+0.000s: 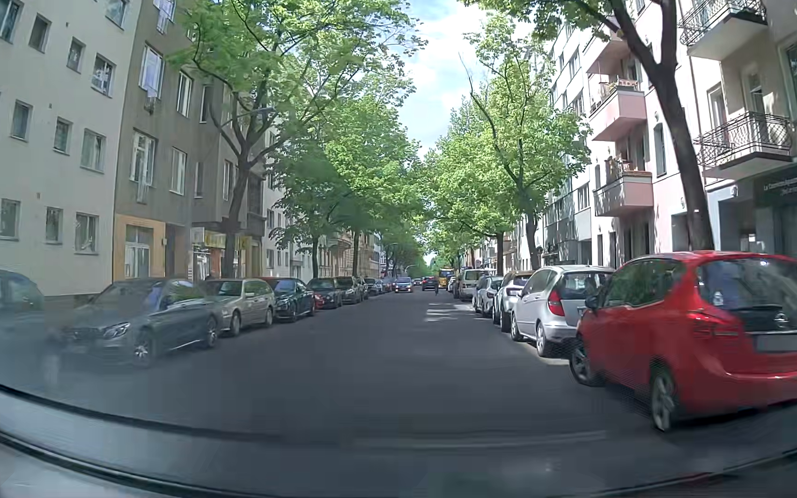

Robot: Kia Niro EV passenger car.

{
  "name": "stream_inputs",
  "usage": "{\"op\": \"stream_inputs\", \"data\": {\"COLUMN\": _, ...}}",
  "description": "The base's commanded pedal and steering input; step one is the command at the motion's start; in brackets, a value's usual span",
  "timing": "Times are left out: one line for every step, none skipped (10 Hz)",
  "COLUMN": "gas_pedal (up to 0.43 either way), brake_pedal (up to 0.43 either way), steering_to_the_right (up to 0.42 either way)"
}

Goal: Follow the waypoints while adhering to traffic rules and regulations

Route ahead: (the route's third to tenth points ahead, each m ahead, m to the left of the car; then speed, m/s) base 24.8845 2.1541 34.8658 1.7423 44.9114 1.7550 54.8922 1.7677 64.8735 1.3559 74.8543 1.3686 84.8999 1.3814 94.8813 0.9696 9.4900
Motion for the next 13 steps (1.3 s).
{"op": "stream_inputs", "data": {"gas_pedal": 0.000, "brake_pedal": 0.018, "steering_to_the_right": 0.006}}
{"op": "stream_inputs", "data": {"gas_pedal": 0.000, "brake_pedal": 0.018, "steering_to_the_right": 0.006}}
{"op": "stream_inputs", "data": {"gas_pedal": 0.000, "brake_pedal": 0.018, "steering_to_the_right": 0.006}}
{"op": "stream_inputs", "data": {"gas_pedal": 0.000, "brake_pedal": 0.018, "steering_to_the_right": 0.006}}
{"op": "stream_inputs", "data": {"gas_pedal": 0.000, "brake_pedal": 0.018, "steering_to_the_right": 0.004}}
{"op": "stream_inputs", "data": {"gas_pedal": 0.000, "brake_pedal": 0.018, "steering_to_the_right": 0.004}}
{"op": "stream_inputs", "data": {"gas_pedal": 0.000, "brake_pedal": 0.018, "steering_to_the_right": 0.004}}
{"op": "stream_inputs", "data": {"gas_pedal": 0.000, "brake_pedal": 0.018, "steering_to_the_right": 0.003}}
{"op": "stream_inputs", "data": {"gas_pedal": 0.000, "brake_pedal": 0.018, "steering_to_the_right": 0.002}}
{"op": "stream_inputs", "data": {"gas_pedal": 0.000, "brake_pedal": 0.018, "steering_to_the_right": 0.000}}
{"op": "stream_inputs", "data": {"gas_pedal": 0.000, "brake_pedal": 0.018, "steering_to_the_right": 0.000}}
{"op": "stream_inputs", "data": {"gas_pedal": 0.000, "brake_pedal": 0.018, "steering_to_the_right": 0.001}}
{"op": "stream_inputs", "data": {"gas_pedal": 0.000, "brake_pedal": 0.018, "steering_to_the_right": 0.002}}
